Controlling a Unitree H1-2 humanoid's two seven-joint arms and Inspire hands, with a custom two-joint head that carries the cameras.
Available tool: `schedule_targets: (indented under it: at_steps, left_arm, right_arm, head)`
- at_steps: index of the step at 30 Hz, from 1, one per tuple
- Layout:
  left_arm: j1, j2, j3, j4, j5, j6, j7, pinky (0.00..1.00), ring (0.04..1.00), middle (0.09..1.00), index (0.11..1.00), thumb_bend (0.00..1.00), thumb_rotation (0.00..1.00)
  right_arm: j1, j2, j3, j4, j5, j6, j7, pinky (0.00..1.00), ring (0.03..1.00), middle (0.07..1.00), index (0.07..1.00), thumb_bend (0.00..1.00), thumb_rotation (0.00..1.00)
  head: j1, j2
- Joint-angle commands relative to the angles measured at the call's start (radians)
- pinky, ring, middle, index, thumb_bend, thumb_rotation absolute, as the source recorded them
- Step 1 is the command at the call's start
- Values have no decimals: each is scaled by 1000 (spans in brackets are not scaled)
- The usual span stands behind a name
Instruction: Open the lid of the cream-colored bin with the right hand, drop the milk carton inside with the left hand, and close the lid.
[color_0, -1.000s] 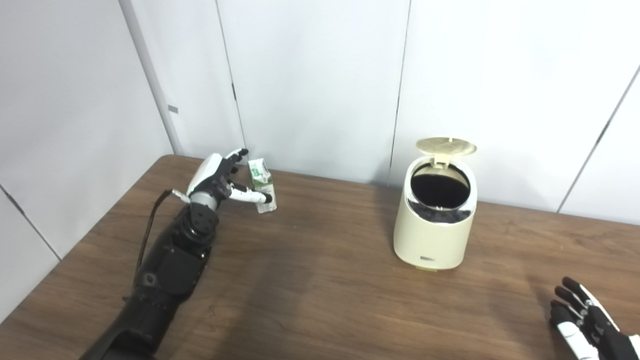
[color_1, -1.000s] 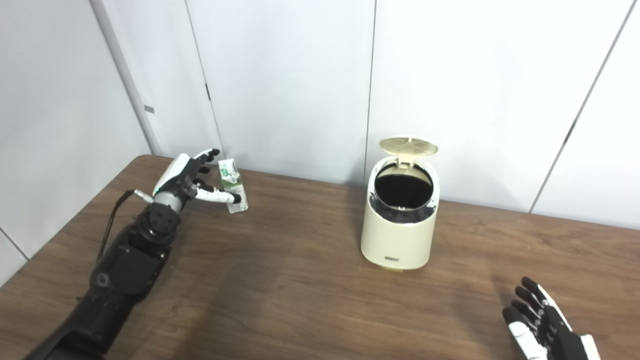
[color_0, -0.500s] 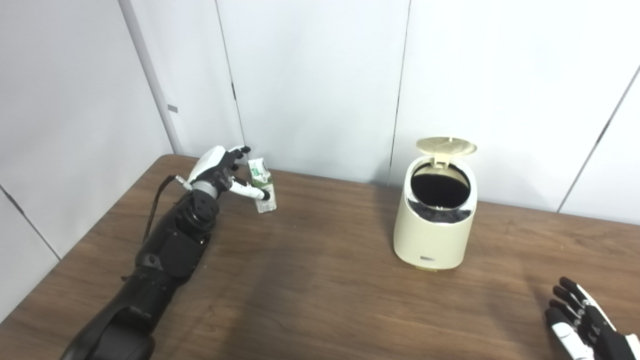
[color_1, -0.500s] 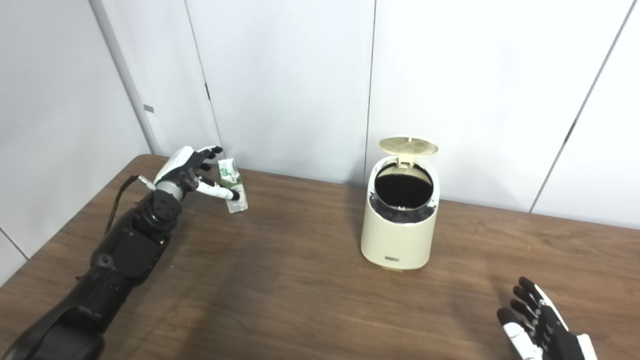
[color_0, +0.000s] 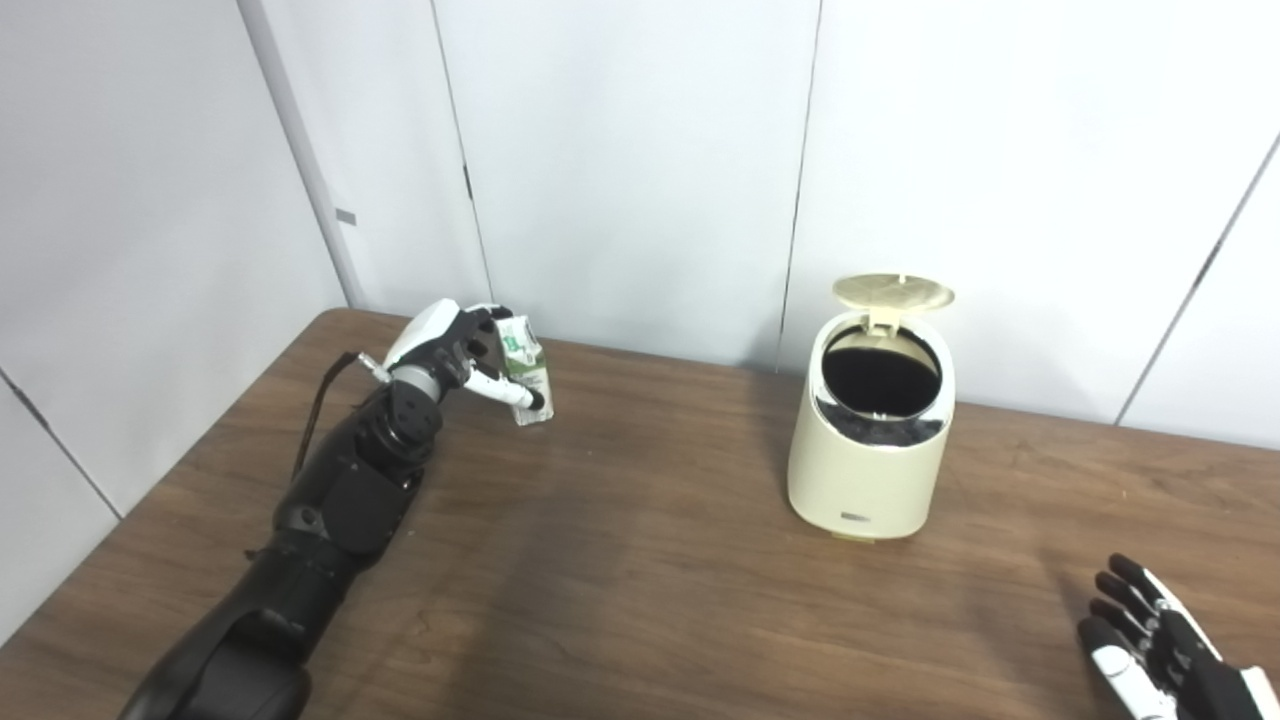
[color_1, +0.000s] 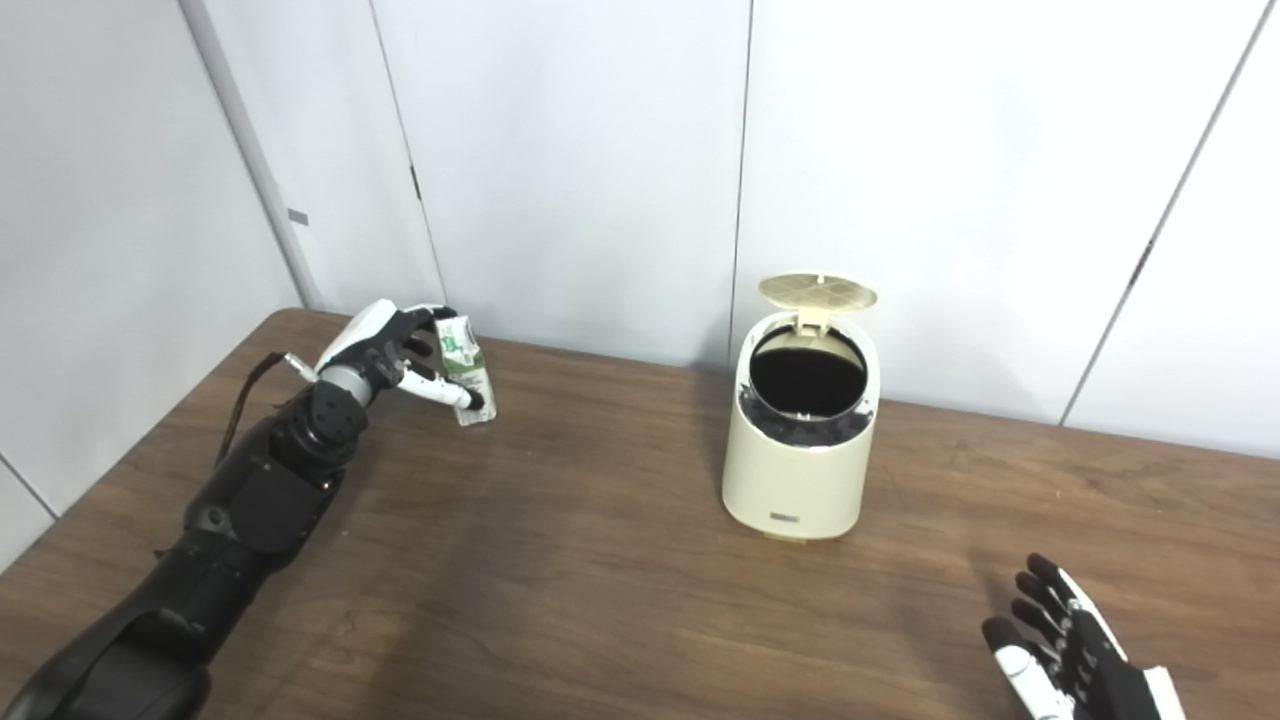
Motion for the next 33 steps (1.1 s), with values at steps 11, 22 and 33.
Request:
schedule_targets:
  at_steps: [11, 22, 33]
  left_arm:
    - [-64, 19, 9, -10, -4, -24, -5, 711, 813, 865, 911, 843, 96]
    - [-58, 6, 29, -21, -48, -24, -5, 699, 806, 855, 888, 790, 68]
    - [-52, 8, 31, -14, -63, -35, -2, 666, 771, 833, 865, 766, 45]
  right_arm:
    - [-20, 6, -1, -44, -13, -1, -8, 793, 865, 891, 906, 412, 606]
    - [-20, 11, 2, -60, -25, 22, -10, 786, 861, 891, 910, 402, 598]
    - [-22, 16, 0, -66, -22, 37, -9, 802, 866, 894, 912, 389, 571]
  head:
    - [-4, 1]
    - [-5, 4]
    - [-10, 5]
